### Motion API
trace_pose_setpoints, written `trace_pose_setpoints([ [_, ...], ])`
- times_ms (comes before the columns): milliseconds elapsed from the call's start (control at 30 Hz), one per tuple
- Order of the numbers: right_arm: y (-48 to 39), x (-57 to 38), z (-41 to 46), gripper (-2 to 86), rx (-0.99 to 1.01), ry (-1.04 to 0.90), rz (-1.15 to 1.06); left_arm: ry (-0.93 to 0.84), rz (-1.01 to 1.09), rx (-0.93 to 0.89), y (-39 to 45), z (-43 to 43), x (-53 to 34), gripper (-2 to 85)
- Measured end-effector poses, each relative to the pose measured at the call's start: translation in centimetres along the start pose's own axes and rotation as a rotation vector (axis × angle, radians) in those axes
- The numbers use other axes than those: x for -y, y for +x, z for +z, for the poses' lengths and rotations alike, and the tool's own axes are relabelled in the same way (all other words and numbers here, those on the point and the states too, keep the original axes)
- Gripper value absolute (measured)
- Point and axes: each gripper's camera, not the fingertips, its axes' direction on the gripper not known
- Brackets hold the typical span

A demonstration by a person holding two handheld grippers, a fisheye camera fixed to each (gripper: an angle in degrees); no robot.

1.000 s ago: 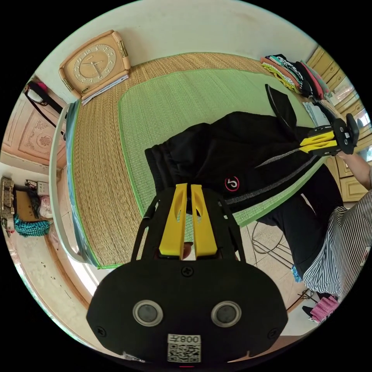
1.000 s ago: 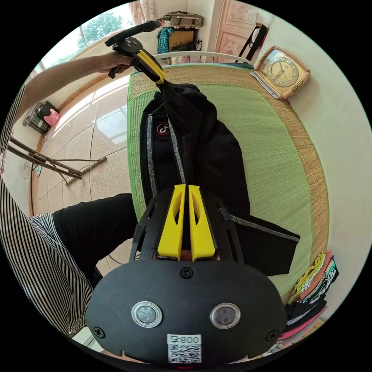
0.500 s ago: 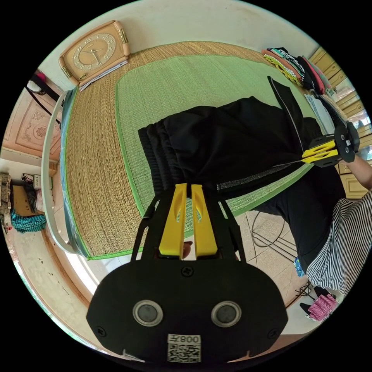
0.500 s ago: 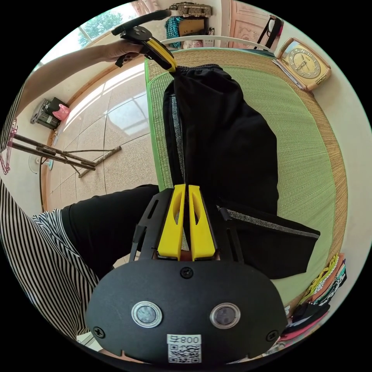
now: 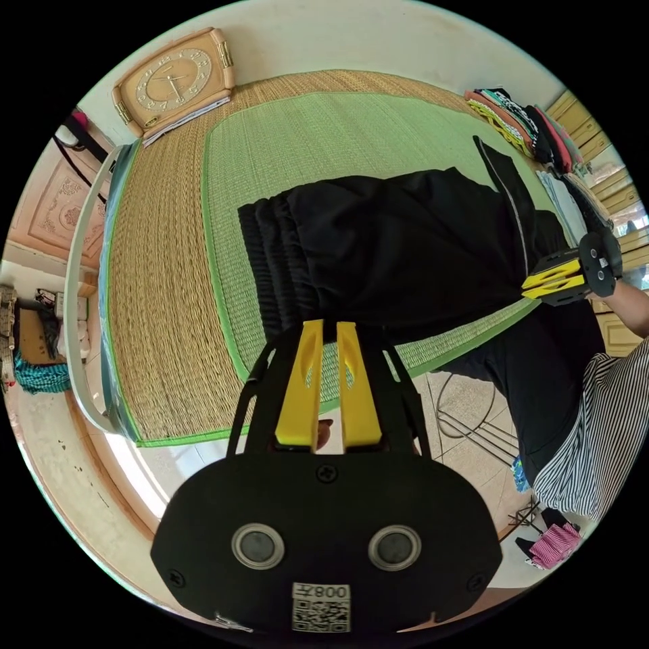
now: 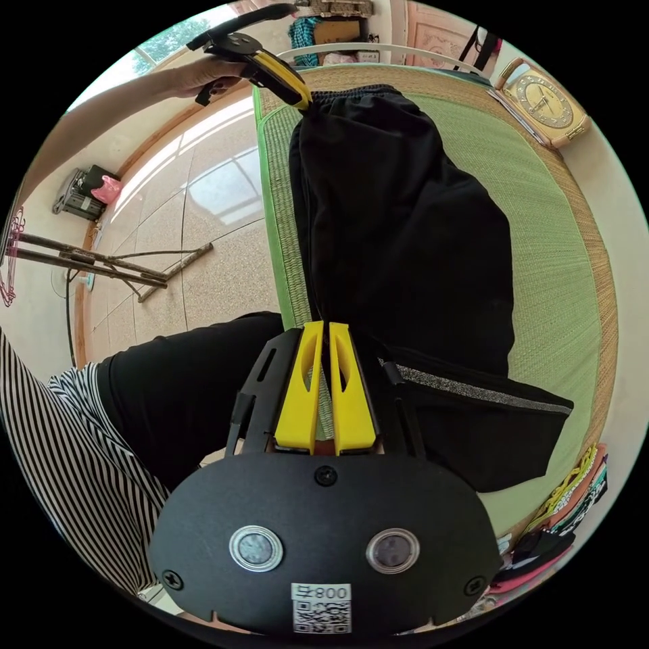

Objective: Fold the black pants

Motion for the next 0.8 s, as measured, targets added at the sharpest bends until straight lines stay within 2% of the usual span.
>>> trace_pose_setpoints([
  [267, 0.9, -0.3, -0.4, 1.2, 0.005, 0.006, 0.011, 0.07, -0.103, 0.021, -0.3, -0.4, -4.5, 1.0],
  [367, 1.0, -0.5, -0.7, 1.5, 0.004, 0.011, 0.016, 0.213, -0.11, -0.038, 1.7, -1.1, -5.5, 0.6],
  [467, 1.2, -0.9, -1.1, 1.7, 0.001, 0.028, 0.033, 0.338, -0.098, -0.201, 5.1, 0.2, -5.2, 0.3],
  [533, 1.5, -1.4, -1.5, 1.9, 0.01, 0.045, 0.061, 0.297, -0.086, -0.244, 7.3, 2.6, -4.4, 0.2],
  [667, 2.0, -2.4, -2.9, 1.9, 0.031, 0.085, 0.11, 0.126, -0.11, -0.203, 9.3, 8.3, -4.0, 0.2],
  [800, 3.3, -4.8, -5.6, 1.1, 0.114, 0.178, 0.199, 0.159, -0.165, -0.23, 8.8, 9.5, -5.5, 0.1],
])
